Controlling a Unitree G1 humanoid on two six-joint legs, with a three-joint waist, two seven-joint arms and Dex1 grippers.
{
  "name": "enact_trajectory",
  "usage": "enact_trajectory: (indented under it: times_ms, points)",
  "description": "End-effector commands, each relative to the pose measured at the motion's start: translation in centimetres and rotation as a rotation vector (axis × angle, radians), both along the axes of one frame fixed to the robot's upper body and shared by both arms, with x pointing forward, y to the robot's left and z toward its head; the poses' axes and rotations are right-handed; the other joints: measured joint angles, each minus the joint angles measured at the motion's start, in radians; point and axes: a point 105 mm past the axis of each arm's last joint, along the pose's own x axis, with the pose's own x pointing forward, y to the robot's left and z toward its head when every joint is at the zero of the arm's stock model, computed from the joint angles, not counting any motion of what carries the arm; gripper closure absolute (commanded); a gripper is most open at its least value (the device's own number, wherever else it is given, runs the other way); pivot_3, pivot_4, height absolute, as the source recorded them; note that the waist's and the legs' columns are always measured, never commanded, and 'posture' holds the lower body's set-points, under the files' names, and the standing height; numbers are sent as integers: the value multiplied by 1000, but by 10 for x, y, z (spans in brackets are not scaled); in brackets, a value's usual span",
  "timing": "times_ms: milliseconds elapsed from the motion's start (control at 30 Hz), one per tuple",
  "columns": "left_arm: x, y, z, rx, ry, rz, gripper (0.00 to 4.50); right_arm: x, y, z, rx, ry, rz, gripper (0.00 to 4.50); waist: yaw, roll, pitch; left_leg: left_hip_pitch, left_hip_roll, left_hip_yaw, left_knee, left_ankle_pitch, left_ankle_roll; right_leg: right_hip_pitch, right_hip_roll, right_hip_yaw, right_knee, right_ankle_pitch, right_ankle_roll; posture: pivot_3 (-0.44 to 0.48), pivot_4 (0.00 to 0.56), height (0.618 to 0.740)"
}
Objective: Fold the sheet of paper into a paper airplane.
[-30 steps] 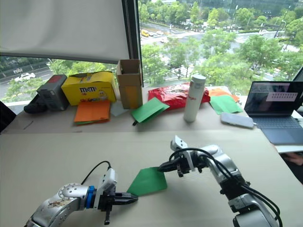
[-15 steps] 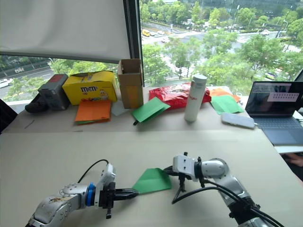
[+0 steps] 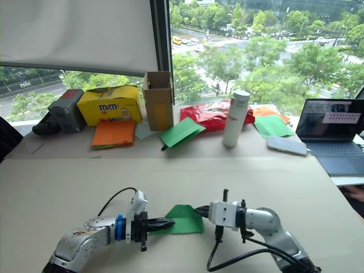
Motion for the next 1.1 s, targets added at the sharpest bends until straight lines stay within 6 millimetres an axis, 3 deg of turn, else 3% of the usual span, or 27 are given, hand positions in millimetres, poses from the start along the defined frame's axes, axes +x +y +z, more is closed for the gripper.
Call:
enact_trajectory:
  times_ms: [33,167,300,400,567,767,933,1100]
  points:
    - [-3,8,-22,114,45,5,4500,-3,3,17,5,-136,31,4463,0,0,0,0,0,0,0,0,0,0,0,0,0,0,0,0,150,739]
    - [-3,9,-23,131,55,2,4500,-8,1,16,-11,-221,56,4463,0,0,0,1,0,0,0,0,0,0,0,0,0,0,0,0,150,739]
    - [-4,8,-24,137,78,0,4500,-28,0,2,-49,-294,170,4463,-1,0,0,1,0,0,0,0,0,0,0,0,0,-1,1,0,150,739]
    - [-3,8,-24,153,83,-3,4500,-37,-7,-10,-59,-250,182,4463,0,0,0,2,0,0,0,0,0,1,1,0,0,-1,2,0,150,739]
    - [-5,9,-23,185,92,-21,4500,-50,-4,-12,-65,-245,250,4463,-1,0,0,2,0,-1,0,0,0,2,0,0,0,-1,2,0,150,739]
    - [-8,8,-16,178,89,-40,4500,-49,-8,-31,-138,-179,245,4463,0,0,0,2,0,-1,0,0,0,2,0,0,0,-1,2,0,150,739]
    - [-11,27,14,104,65,-127,4500,-54,-7,-39,-153,-120,260,4463,-3,-1,0,2,1,-1,0,0,0,2,1,0,0,-1,1,0,150,739]
    - [21,36,71,-113,-119,-73,4500,-53,-6,-44,-161,-85,246,4463,2,-4,0,1,1,-1,0,1,-1,1,0,-2,0,-2,1,0,150,739]
